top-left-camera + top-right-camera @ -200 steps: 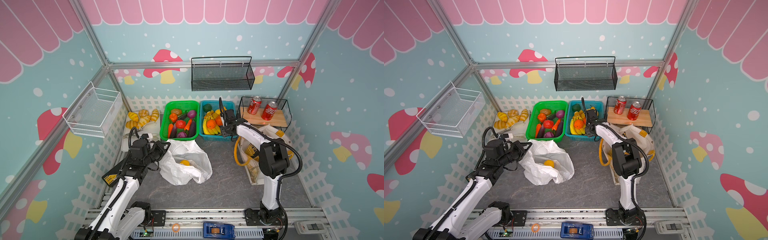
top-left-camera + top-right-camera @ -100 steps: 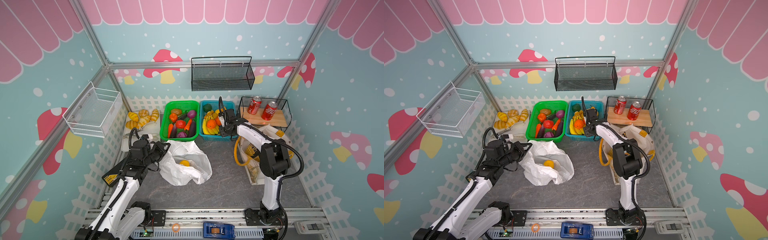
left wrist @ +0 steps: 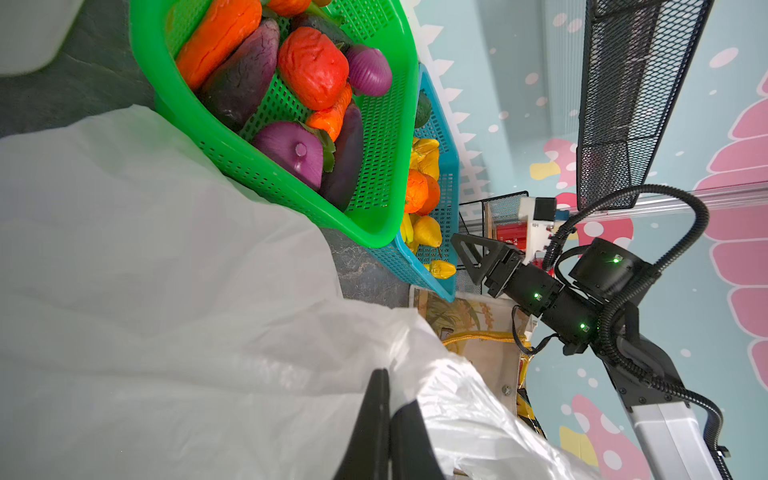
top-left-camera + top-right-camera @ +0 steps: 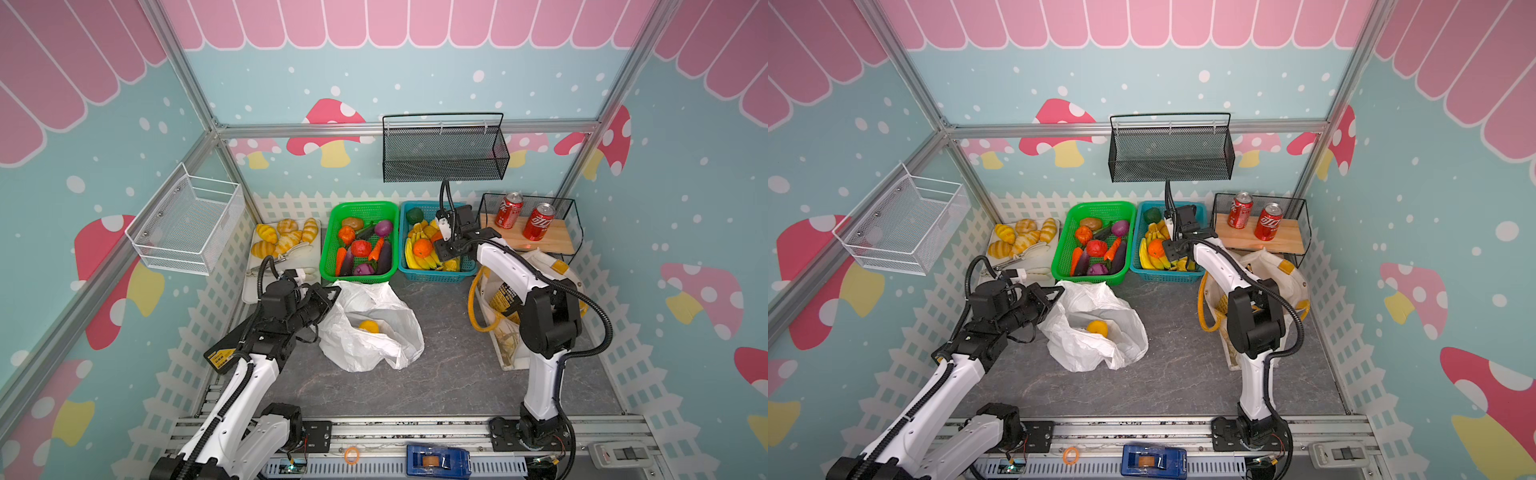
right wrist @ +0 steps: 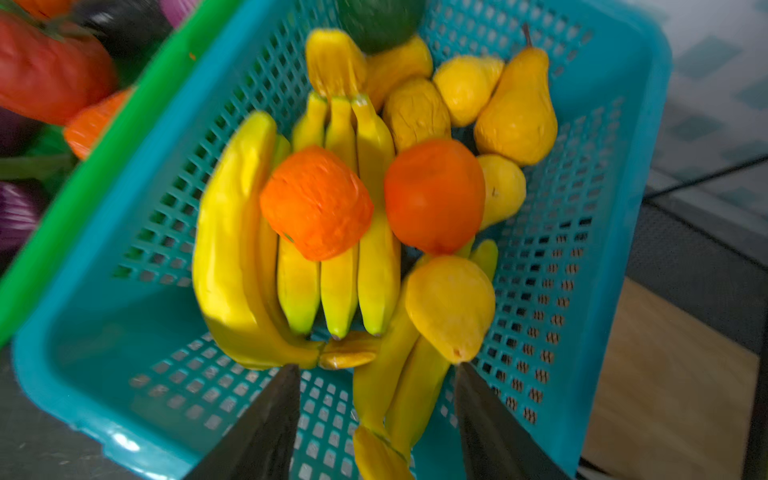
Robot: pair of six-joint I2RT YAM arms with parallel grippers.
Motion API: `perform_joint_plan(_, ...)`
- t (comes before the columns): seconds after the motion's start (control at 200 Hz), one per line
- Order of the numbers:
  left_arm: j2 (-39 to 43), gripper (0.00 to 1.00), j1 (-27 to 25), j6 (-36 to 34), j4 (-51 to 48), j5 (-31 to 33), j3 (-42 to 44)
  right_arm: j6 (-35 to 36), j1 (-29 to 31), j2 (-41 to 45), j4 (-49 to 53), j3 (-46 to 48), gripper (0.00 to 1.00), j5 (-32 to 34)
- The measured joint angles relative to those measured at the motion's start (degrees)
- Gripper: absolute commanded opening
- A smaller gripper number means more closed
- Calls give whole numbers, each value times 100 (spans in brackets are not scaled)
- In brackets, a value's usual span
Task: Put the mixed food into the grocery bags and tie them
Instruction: 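Reach the right gripper into the teal basket and grasp an orange toy fruit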
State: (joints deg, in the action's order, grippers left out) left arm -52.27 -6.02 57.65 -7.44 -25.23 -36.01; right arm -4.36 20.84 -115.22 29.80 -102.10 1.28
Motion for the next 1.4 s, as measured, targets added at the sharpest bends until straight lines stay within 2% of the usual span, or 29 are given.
perform_joint_plan(0.115,2,0,0,0,-2,13,0,-72,-2,-234,-330,-236,75,-466)
perform_joint_plan(0.275,22,0,0,-42,-7,20,0,-131,0,-846,-538,-667,79,-835)
perform_joint_plan(0.6,33,0,0,-107,-24,22,0,-168,0,-1941,-557,-1572,80,-944)
perform_joint_plan(0.78,33,0,0,-109,-42,37,0,-162,-2,-2216,-457,-1799,76,-925)
perform_joint_plan(0.911,33,0,0,-109,-42,59,0,-146,0,-2251,-452,-1843,70,-920)
perform_joint_plan(1.176,33,0,0,-107,-42,61,2,-55,0,-2225,-382,-1858,49,-883)
perform_joint_plan(1.306,33,0,0,-107,-39,61,15,-57,0,-1961,-278,-1827,45,-957)
perform_joint_plan(1.401,33,0,0,-107,-37,61,31,-85,-2,-1344,-361,-1475,43,-1137)
